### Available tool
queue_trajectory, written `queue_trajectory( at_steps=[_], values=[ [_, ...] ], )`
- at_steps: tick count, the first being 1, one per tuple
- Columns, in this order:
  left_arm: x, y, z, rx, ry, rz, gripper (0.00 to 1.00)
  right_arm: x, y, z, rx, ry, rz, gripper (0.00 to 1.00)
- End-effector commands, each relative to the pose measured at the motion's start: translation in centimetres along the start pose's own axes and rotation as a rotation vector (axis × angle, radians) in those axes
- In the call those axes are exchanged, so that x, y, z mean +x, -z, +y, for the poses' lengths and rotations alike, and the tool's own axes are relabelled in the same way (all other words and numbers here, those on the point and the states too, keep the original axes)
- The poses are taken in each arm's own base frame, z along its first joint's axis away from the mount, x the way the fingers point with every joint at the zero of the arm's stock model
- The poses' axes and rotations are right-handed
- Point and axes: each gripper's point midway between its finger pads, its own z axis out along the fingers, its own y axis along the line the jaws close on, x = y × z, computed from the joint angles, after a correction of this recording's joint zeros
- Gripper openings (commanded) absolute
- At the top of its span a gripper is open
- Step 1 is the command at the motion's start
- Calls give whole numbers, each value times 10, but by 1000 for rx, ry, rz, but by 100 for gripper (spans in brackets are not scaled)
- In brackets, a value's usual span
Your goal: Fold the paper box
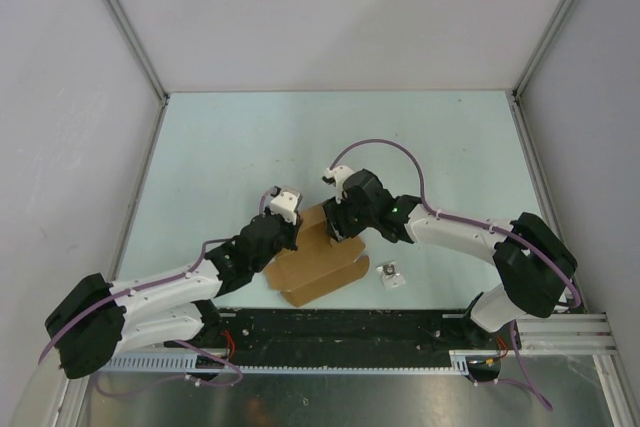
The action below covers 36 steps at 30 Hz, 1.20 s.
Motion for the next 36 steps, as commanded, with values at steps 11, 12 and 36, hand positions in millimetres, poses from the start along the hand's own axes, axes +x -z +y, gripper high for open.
queue_trajectory(
  at_steps=[11,12,36],
  values=[
    [-1,0,-4,20,26,-8,0,-29,-10,28,-134,29,-90,58],
    [-1,0,-4,22,26,-9,0,-28,-10,29,-140,29,-87,59],
    [-5,0,-4,21,21,-20,0,-19,54,-30,-97,162,-300,82]
  ],
)
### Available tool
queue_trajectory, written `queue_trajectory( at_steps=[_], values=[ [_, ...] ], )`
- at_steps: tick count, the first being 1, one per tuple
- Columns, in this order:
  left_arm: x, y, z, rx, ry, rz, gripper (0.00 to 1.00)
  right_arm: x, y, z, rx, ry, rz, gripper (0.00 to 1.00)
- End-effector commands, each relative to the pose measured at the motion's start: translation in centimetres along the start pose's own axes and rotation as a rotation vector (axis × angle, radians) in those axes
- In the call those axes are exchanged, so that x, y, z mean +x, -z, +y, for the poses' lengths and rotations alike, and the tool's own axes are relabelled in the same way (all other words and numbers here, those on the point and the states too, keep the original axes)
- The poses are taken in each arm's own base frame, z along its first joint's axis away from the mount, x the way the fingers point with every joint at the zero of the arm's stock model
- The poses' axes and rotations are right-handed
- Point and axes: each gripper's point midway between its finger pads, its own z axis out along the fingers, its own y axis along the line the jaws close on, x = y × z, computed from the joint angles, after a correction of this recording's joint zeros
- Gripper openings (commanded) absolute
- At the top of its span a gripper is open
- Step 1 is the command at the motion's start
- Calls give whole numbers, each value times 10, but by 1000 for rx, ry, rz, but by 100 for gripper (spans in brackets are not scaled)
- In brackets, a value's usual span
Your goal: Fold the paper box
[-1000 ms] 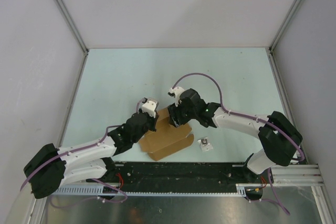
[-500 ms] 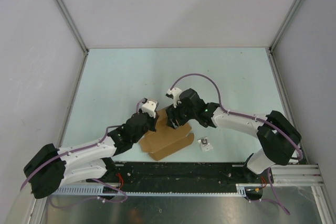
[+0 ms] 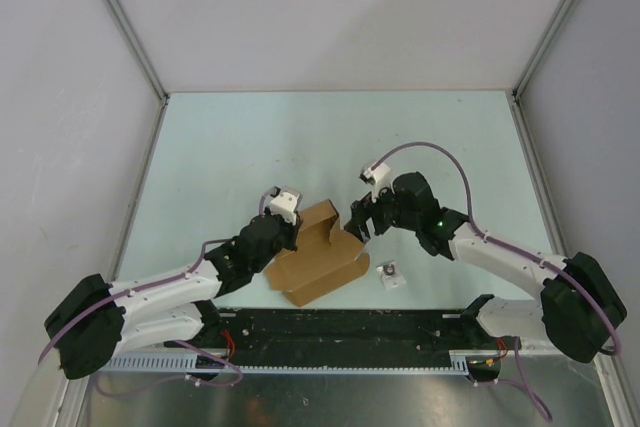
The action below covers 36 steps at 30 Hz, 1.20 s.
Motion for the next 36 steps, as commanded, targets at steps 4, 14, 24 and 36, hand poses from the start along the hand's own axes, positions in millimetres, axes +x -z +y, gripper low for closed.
queue_trajectory(
  at_steps=[4,14,24,36],
  values=[
    [-5,0,-3,18,20,-19,0,15,-10,2,-79,84,-86,82],
    [-7,1,-4,22,16,-23,0,15,-35,-2,-100,102,-146,79],
    [-6,1,-4,25,7,-21,0,18,-59,-7,-113,109,-158,76],
    [-8,3,-6,38,4,-26,0,12,-79,-8,-132,96,-181,69]
  ],
)
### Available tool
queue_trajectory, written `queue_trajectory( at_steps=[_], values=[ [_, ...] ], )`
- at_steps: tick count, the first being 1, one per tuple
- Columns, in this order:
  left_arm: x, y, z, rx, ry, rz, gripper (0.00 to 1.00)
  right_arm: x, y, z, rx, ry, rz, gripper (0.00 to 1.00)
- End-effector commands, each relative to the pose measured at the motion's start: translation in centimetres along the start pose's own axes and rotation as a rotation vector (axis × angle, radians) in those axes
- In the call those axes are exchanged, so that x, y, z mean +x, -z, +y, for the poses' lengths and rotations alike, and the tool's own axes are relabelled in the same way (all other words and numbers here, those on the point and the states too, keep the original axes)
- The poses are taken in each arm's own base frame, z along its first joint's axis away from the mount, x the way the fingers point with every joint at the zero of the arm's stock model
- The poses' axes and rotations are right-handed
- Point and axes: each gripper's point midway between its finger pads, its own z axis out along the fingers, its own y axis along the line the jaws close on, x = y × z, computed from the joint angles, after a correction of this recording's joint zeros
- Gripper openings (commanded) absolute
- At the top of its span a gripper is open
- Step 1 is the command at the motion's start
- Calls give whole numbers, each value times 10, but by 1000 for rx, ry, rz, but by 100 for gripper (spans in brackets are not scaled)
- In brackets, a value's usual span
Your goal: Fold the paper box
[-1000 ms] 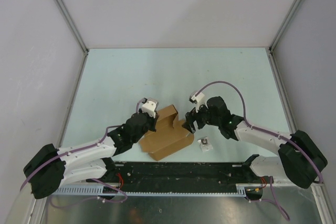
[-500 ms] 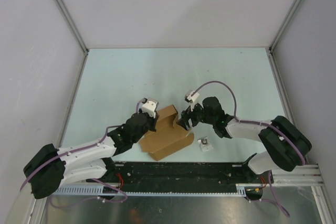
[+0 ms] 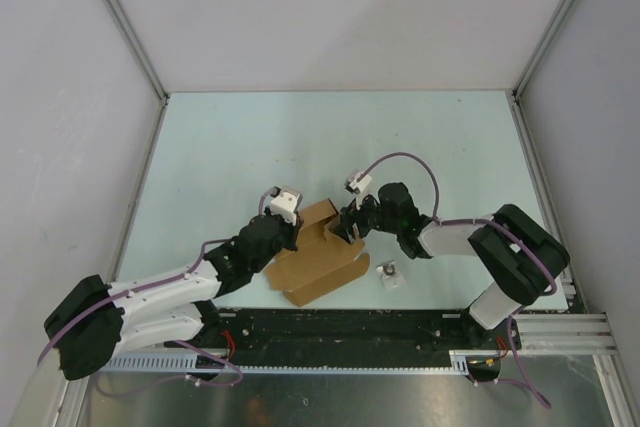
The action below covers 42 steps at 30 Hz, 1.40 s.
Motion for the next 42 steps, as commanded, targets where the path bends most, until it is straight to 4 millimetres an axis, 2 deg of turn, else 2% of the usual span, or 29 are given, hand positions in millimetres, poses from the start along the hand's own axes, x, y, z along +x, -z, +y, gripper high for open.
queue_trajectory(
  at_steps=[1,14,19,25,42],
  values=[
    [-6,2,-4,29,2,-20,0,-35,-11,0,-19,38,-107,68],
    [-5,1,-7,43,0,-16,0,-31,-25,6,-10,46,-114,58],
    [-8,2,-8,47,-1,-21,0,-26,-26,4,2,49,-103,57],
    [-8,2,-10,58,-2,-19,0,-31,-28,3,17,47,-125,47],
    [-1,4,-22,128,18,10,0,-36,-42,1,75,27,-201,29]
  ],
)
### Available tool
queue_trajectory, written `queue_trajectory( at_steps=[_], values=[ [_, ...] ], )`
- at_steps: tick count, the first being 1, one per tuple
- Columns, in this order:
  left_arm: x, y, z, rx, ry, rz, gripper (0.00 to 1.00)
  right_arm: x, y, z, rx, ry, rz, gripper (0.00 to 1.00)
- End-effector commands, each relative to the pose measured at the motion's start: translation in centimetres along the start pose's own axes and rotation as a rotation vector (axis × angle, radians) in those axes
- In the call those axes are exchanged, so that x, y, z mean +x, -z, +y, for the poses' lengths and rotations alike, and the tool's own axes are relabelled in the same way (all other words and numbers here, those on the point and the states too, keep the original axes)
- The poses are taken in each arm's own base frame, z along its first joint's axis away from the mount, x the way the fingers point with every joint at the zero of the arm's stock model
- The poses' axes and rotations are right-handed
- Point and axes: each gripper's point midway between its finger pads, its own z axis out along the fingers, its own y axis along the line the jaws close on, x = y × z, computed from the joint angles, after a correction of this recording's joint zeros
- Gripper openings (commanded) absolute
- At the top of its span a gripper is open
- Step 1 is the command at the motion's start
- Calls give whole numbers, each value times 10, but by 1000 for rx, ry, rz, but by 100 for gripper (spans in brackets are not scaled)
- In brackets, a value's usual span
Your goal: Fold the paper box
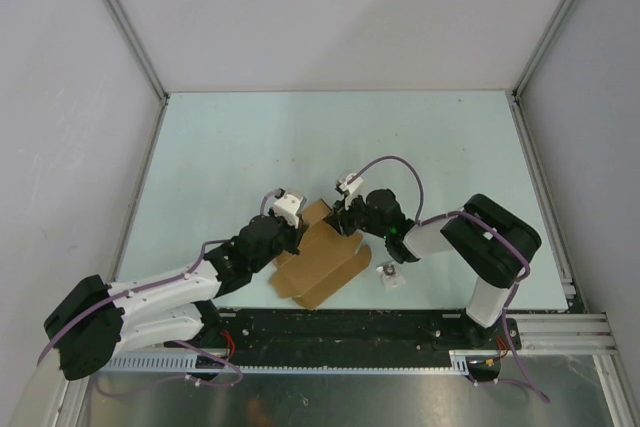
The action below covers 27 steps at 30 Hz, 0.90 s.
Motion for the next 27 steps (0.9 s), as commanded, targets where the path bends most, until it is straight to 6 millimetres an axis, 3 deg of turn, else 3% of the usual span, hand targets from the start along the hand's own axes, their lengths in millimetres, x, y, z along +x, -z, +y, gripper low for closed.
queue_trajectory(
  at_steps=[1,11,17,26,27],
  values=[
    [-3,2,-7,38,17,-7,0,-28,-10,-1,25,5,-108,29],
    [1,4,-5,35,10,4,0,-31,-15,1,31,-3,-138,16],
    [3,4,-4,31,10,13,0,-33,-14,4,33,25,-137,1],
    [2,5,-3,25,14,7,0,-40,-8,3,50,74,-132,0],
    [1,5,-3,25,14,6,0,-39,-8,5,41,77,-125,7]
  ],
)
